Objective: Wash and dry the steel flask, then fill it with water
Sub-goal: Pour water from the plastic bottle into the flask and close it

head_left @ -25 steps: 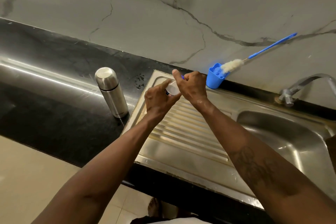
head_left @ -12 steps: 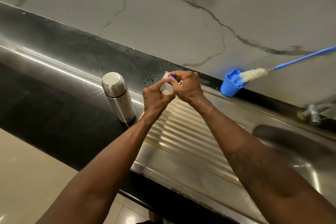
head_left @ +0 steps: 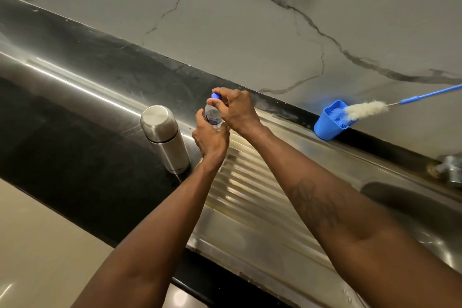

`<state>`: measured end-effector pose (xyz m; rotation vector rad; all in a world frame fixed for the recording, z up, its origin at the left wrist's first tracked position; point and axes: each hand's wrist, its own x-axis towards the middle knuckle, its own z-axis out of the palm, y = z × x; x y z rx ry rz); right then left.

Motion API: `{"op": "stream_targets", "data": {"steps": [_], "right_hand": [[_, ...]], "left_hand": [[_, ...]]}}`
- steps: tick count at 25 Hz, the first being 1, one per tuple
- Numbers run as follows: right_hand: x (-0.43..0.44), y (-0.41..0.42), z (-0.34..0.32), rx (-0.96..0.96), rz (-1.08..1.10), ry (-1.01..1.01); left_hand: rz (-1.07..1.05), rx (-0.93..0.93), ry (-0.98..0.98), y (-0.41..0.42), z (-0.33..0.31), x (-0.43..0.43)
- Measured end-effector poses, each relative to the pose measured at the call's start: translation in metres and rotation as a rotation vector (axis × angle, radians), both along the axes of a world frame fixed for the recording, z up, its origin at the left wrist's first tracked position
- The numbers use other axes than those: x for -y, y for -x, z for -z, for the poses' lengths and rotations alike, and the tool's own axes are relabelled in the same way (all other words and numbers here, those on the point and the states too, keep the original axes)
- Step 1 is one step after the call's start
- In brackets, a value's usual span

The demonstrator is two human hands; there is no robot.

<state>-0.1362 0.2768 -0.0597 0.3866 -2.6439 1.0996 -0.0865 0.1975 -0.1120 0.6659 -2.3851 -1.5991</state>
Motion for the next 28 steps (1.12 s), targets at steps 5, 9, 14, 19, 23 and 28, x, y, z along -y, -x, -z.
{"op": "stream_targets", "data": {"steps": [5, 9, 14, 19, 23, 28], "right_hand": [[0.007, 0.016, -0.001, 0.034, -0.026, 0.016], [0.007, 0.023, 0.001, 0.081, -0.008, 0.065], [0.002, 0.025, 0.001, 0.152, -0.034, 0.017], [-0.004, 0.014, 0.0, 0.214, -0.004, 0.007], [-0.012, 0.0, -0.005, 0.257, 0.036, -0.007], [-0.037, -0.04, -0.016, 0.215, 0.12, -0.006]], "left_hand": [[-0.052, 0.015, 0.013, 0.012, 0.008, 0.011], [-0.052, -0.002, 0.045, 0.022, 0.006, 0.015], [-0.035, -0.012, 0.073, 0.018, 0.004, 0.016], [-0.003, 0.064, 0.037, 0.01, 0.002, 0.016], [0.0, 0.082, 0.012, -0.001, -0.011, 0.004], [0.066, 0.087, 0.025, -0.02, -0.027, -0.015]]}}
